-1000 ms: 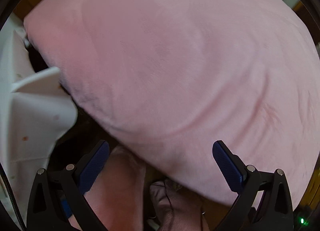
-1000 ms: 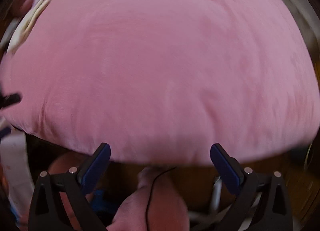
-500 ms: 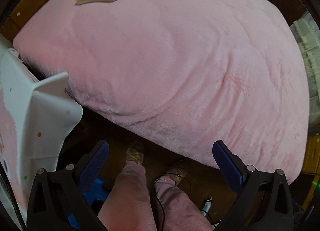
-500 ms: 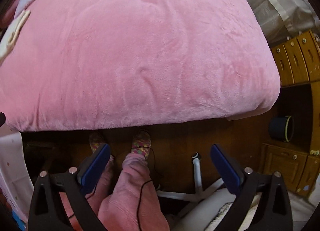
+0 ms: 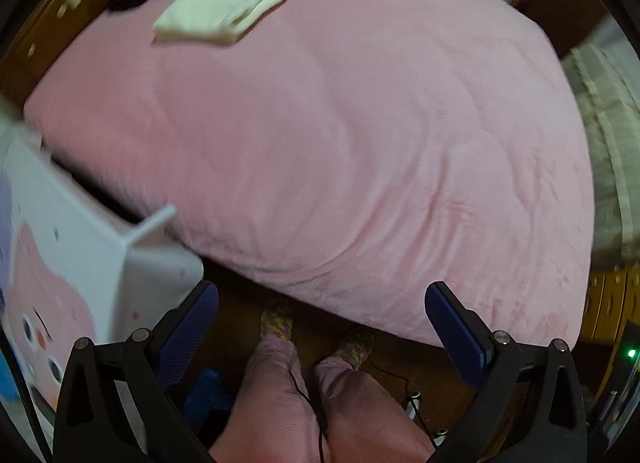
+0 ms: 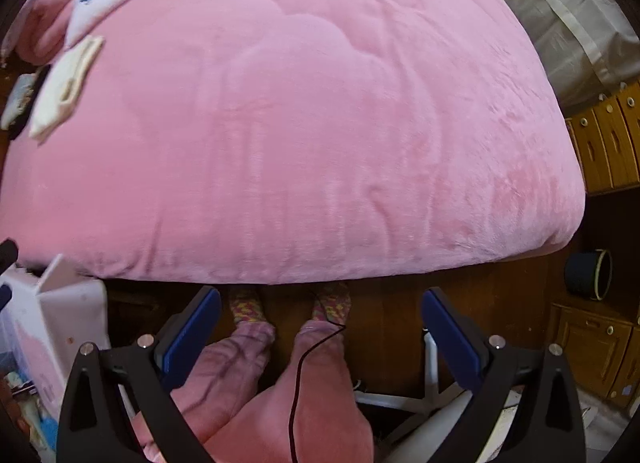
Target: Fold large clothes
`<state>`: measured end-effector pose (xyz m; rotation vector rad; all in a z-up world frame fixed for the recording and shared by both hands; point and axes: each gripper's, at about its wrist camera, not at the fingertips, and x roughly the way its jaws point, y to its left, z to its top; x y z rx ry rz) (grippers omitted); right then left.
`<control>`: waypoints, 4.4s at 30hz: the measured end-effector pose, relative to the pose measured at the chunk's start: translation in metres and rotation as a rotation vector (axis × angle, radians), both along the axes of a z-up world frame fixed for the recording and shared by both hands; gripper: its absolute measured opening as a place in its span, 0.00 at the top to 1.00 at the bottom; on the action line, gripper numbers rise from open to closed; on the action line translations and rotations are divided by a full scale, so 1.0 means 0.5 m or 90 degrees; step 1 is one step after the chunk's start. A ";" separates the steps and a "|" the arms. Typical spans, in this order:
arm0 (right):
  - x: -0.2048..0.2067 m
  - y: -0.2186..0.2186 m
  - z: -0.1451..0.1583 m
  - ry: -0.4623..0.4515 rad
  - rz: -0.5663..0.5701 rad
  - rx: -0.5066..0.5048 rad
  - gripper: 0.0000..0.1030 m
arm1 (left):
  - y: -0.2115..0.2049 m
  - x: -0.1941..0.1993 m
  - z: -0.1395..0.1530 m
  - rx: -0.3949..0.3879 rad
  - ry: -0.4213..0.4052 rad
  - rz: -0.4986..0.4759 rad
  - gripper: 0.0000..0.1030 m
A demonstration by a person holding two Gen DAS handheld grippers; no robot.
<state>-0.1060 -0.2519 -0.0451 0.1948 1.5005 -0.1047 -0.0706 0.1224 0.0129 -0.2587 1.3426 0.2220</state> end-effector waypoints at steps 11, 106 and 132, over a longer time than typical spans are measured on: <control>-0.006 0.007 0.212 -0.130 -0.023 0.029 0.03 | -0.110 0.016 0.180 0.087 -0.127 -0.121 0.01; -0.108 0.118 0.255 -0.305 0.006 -0.062 0.00 | -0.112 -0.094 0.134 0.081 -0.152 -0.165 0.01; -0.102 0.108 0.250 -0.303 0.017 -0.063 0.00 | -0.089 -0.082 0.131 0.079 -0.149 -0.177 0.01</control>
